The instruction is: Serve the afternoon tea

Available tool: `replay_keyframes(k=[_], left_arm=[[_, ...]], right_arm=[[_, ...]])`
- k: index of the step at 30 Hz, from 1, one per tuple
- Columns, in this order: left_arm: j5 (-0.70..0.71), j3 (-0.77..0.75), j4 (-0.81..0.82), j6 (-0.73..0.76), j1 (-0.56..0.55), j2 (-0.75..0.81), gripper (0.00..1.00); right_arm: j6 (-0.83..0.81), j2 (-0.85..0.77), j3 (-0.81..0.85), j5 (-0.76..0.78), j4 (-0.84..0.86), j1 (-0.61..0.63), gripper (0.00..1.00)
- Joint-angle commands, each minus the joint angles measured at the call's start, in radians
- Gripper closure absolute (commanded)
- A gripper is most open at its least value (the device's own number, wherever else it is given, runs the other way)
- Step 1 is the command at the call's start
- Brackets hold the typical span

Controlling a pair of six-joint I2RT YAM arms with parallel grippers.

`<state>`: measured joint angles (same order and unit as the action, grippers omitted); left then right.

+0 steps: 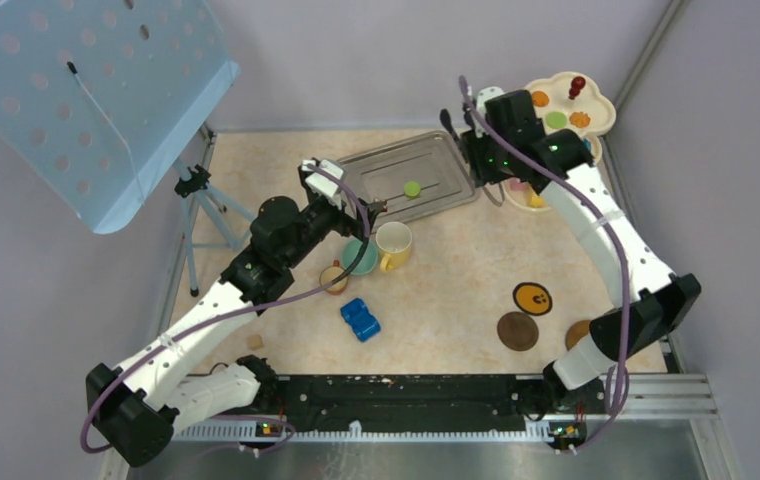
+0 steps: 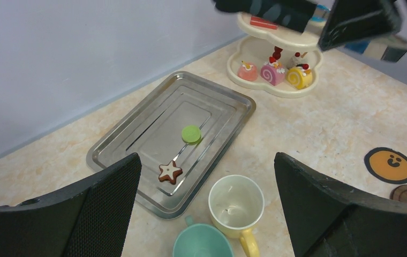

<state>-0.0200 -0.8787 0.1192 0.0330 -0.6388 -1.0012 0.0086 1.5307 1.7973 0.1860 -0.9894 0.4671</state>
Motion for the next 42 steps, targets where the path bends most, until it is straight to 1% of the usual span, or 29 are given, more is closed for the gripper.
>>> replay_keyframes(k=[1, 7, 9, 15, 18, 23, 27, 30, 42], left_arm=[[0.009, -0.003, 0.033, 0.01, -0.005, 0.03, 0.01], [0.01, -0.001, 0.04, 0.012, -0.004, 0.051, 0.01], [0.045, 0.006, 0.046, 0.011, -0.005, 0.053, 0.01], [0.026, 0.0, 0.04, 0.004, -0.005, 0.028, 0.01], [0.03, -0.002, 0.037, 0.004, -0.004, 0.024, 0.01], [0.039, 0.002, 0.038, 0.008, -0.004, 0.014, 0.01], [0.025, -0.003, 0.035, 0.005, -0.004, 0.006, 0.01], [0.044, 0.003, 0.039, 0.009, -0.004, 0.006, 0.01], [0.041, 0.0, 0.036, 0.008, -0.004, 0.008, 0.01]], right_arm=[[-0.019, 0.119, -0.011, -0.002, 0.065, 0.08, 0.57], [0.054, 0.279, 0.012, 0.071, 0.055, 0.126, 0.57], [0.067, 0.316, 0.013, 0.091, 0.054, 0.136, 0.57], [0.077, 0.395, -0.015, 0.099, 0.072, 0.17, 0.56], [0.071, 0.408, -0.042, 0.109, 0.098, 0.173, 0.55], [0.069, 0.428, -0.074, 0.07, 0.149, 0.173, 0.54], [0.065, 0.471, -0.067, 0.072, 0.163, 0.173, 0.54], [0.063, 0.499, -0.05, 0.062, 0.168, 0.172, 0.54], [0.051, 0.564, -0.05, 0.068, 0.181, 0.174, 0.55]])
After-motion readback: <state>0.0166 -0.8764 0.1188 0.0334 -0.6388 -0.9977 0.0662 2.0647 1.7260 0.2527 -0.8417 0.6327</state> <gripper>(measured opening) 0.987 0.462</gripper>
